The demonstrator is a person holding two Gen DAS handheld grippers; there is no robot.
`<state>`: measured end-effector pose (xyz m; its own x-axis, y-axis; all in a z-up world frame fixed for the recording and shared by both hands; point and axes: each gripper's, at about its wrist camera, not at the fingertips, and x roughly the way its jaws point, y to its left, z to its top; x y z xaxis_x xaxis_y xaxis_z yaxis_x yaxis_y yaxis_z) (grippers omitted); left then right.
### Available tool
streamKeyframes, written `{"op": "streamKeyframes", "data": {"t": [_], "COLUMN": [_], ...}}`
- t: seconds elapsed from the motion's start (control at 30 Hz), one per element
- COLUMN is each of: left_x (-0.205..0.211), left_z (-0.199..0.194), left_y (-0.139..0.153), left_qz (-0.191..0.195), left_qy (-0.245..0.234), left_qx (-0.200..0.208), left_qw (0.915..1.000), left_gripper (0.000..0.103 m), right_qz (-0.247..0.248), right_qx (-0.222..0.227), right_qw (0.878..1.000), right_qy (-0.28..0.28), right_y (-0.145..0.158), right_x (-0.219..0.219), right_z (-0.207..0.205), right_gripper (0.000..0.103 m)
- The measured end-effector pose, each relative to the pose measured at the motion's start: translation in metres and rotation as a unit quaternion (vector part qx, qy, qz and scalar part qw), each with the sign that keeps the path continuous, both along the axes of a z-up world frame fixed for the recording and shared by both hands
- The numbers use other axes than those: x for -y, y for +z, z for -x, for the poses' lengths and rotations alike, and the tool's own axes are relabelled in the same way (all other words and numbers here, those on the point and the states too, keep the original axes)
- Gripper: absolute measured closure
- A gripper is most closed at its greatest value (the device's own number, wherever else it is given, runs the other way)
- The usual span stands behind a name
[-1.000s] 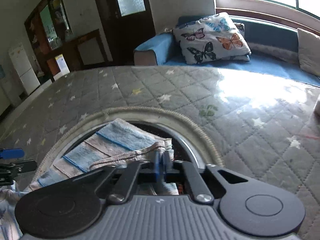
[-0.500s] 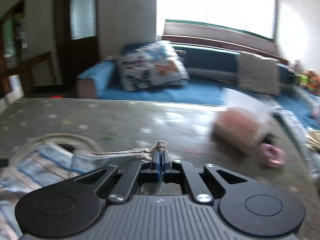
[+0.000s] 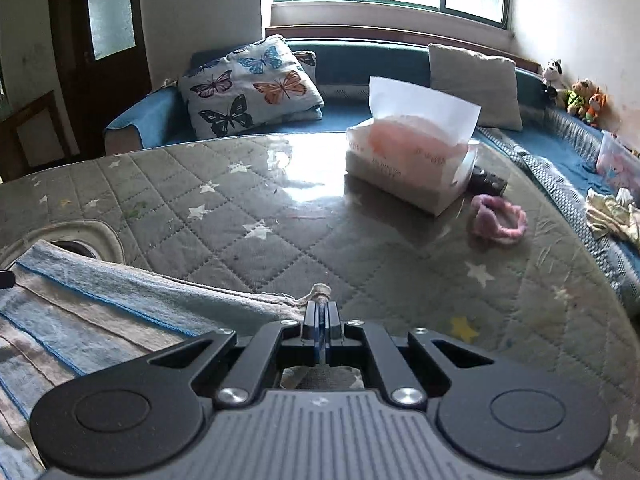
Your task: Fold clothes
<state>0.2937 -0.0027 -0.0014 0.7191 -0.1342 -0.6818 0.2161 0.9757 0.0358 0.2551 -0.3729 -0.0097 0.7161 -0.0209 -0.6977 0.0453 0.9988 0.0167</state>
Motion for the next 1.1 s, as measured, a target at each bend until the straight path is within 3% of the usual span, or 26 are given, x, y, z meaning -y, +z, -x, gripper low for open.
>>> {"op": "streamKeyframes", "data": {"t": [0.03,0.1,0.2,0.4,0.67,0.73,0.9,1.1], "left_x": [0.001,0.003,0.008,0.02,0.055,0.058,0.053,0.043], "left_z": [-0.001,-0.002,0.0,0.032,0.082,0.088,0.082,0.056], "left_y": [-0.002,-0.005,-0.007,0.012,0.009,0.011,0.021,0.011], "left_qz": [0.0,0.002,0.002,0.023,0.018,0.016,0.004,-0.006], "left_qy": [0.0,-0.004,-0.009,-0.044,-0.165,-0.178,-0.153,-0.11], "left_qx": [-0.002,-0.003,0.0,0.029,-0.003,-0.001,0.03,0.018], "left_qw": [1.0,1.0,1.0,0.9984,0.9861,0.984,0.9877,0.9937], "left_gripper": [0.063,0.085,0.097,0.099,0.093,0.086,0.06,0.058], "right_qz": [-0.002,-0.005,-0.008,-0.016,-0.019,-0.02,-0.021,-0.021], "right_qx": [0.0,-0.001,-0.002,-0.006,-0.004,-0.004,-0.004,-0.003], "right_qw": [1.0,1.0,1.0,1.0,1.0,1.0,1.0,1.0], "right_qy": [0.0,0.001,0.002,0.002,0.001,0.001,0.002,0.001], "right_y": [-0.001,-0.004,-0.007,-0.013,-0.017,-0.017,-0.017,-0.017], "right_x": [0.0,0.002,0.003,0.004,0.002,0.002,0.003,0.003], "right_z": [0.0,0.0,0.001,0.001,0.001,0.001,0.001,0.001], "right_gripper": [0.101,0.101,0.1,0.1,0.098,0.098,0.097,0.097]}}
